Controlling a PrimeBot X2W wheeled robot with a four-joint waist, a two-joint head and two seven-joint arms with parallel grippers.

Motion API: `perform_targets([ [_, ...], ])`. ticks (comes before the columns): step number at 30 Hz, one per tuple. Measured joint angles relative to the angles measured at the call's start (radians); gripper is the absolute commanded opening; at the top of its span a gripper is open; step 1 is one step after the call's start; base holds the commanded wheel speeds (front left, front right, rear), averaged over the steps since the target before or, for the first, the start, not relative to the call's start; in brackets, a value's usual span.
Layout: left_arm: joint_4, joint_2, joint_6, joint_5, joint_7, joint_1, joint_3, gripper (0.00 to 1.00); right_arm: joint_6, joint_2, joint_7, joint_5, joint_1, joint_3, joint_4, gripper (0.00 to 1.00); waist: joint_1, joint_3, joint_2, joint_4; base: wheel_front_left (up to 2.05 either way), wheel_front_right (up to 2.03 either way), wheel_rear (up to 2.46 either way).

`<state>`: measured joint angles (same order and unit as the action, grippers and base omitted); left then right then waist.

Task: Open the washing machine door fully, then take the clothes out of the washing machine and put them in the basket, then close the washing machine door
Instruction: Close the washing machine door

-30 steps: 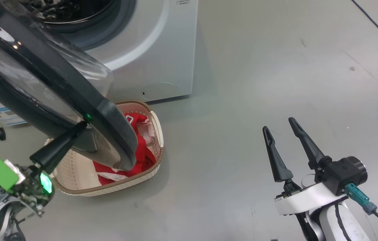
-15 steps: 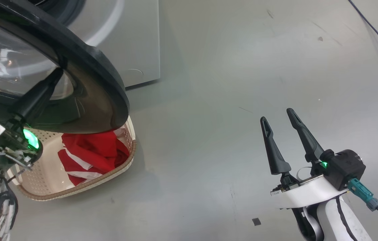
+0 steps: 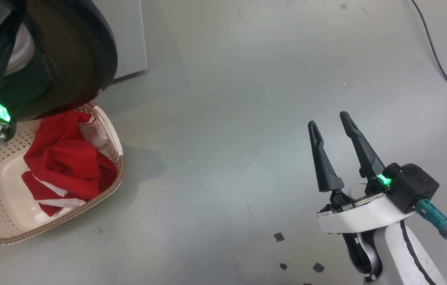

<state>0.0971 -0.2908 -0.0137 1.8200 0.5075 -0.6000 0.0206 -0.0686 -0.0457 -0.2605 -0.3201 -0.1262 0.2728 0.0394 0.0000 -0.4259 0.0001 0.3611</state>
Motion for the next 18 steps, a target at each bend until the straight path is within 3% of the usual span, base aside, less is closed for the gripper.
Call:
perform_targets([
  [10, 0.086, -0.017, -0.008, -0.054, -0.040, -0.128, 0.004, 0.00, 0.010, 0.001, 0.000, -0.025, -0.030, 0.009, 0.002, 1.00, 0.0000, -0.057, 0.0000, 0.063, 0.00, 0.00, 0.00],
  [18, 0.146, 0.004, 0.003, -0.063, -0.051, -0.189, -0.026, 0.00, 0.020, 0.002, 0.000, -0.025, -0.031, -0.002, 0.002, 1.00, 0.0000, -0.071, 0.0000, 0.065, 0.00, 0.00, 0.00],
])
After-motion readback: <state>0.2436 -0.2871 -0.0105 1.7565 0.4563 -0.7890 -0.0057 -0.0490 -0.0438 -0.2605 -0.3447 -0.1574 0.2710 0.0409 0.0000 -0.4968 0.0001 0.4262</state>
